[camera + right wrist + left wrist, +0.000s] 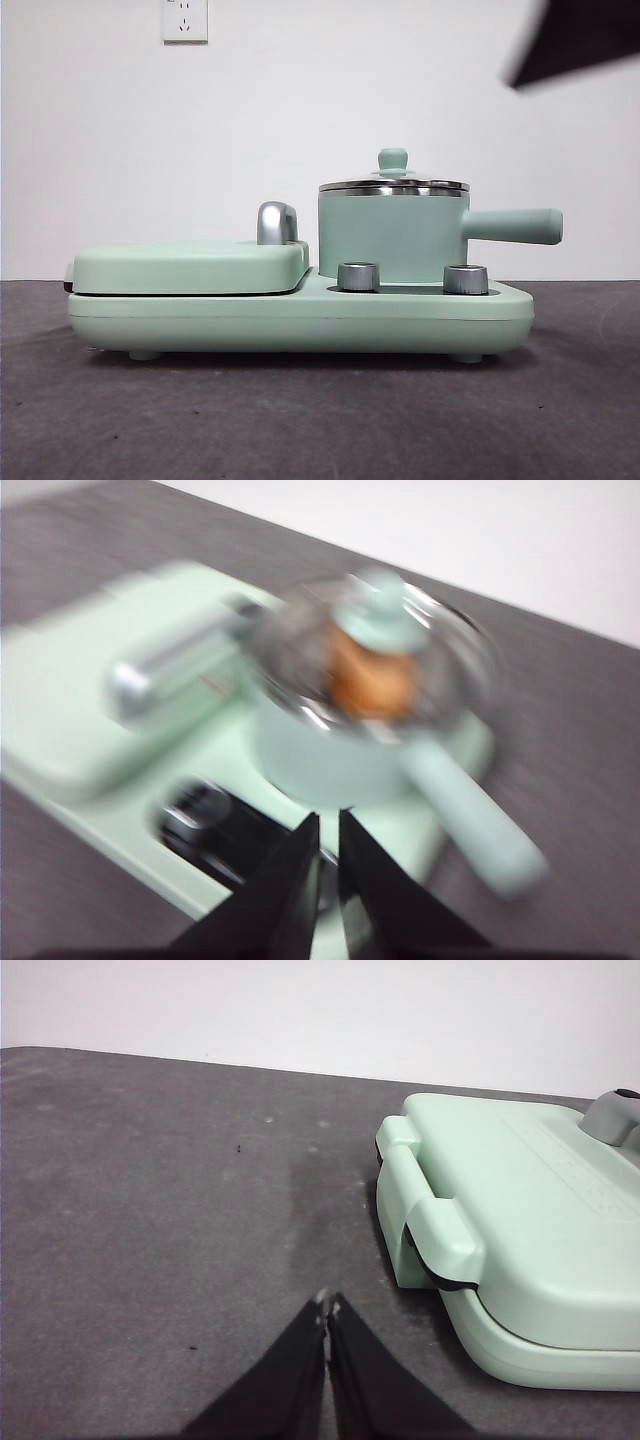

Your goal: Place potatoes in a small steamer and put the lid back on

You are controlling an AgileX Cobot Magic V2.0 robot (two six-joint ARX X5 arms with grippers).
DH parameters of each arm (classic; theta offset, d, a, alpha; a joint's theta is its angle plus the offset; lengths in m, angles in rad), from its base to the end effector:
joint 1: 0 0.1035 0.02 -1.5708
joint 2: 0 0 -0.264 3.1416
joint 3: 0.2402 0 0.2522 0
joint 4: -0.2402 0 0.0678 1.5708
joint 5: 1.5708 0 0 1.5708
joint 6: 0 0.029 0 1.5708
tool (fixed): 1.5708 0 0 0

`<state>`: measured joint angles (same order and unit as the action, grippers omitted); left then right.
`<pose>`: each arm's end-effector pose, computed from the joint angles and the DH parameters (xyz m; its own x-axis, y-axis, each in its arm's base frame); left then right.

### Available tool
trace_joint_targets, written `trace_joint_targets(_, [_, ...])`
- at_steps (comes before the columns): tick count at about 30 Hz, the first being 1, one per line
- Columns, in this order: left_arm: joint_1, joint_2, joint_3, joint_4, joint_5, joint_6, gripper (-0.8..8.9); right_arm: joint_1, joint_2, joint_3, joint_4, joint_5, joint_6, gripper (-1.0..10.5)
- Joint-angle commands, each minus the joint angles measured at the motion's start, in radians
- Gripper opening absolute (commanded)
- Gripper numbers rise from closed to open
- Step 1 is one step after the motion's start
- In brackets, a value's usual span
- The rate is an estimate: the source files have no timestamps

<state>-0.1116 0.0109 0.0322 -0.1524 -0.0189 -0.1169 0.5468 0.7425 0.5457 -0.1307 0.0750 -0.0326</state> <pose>0.0951 -0.0101 0.1589 0.9872 -0.0916 -0.1307 0.0769 0.9906 -0.1132 0.1455 0.0860 0.2618 0.8455 0.4269 -0.3208 -0.4666 0.8828 -0.0549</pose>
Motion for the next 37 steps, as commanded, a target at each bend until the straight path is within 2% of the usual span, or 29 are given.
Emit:
trace_joint_targets(1, [0.0, -0.002, -0.019, 0.014, 0.003, -0.002, 0.06, -0.112, -0.123, -0.149, 0.071, 0.002, -0.021, 0.3])
trace_joint_targets(6, [0.0, -0.002, -0.019, 0.014, 0.003, -0.002, 0.06, -0.312, -0.404, -0.364, 0.176, 0.001, -0.029, 0.3])
trace_joint_targets(13, [0.0, -0.002, -0.019, 0.014, 0.003, -0.002, 0.06, -0.459, -0.701, -0.518, 0.161, 0.003, -0.026, 0.3])
trace_joint_targets(17, [0.0, -0.002, -0.019, 0.015, 0.003, -0.002, 0.06, -0.491, -0.739, -0.534, 0.103, 0.0, -0.02, 0.3])
trace_joint_targets(21, [0.0, -0.002, -0.019, 0.014, 0.003, -0.002, 0.06, -0.494, -0.739, -0.534, 0.107, 0.001, 0.003, 0.3])
trace_joint_targets(37, [0.0, -0.002, -0.019, 0.015, 0.003, -0.002, 0.06, -0.491, -0.739, -0.533, 0.108, 0.004, 0.002, 0.3])
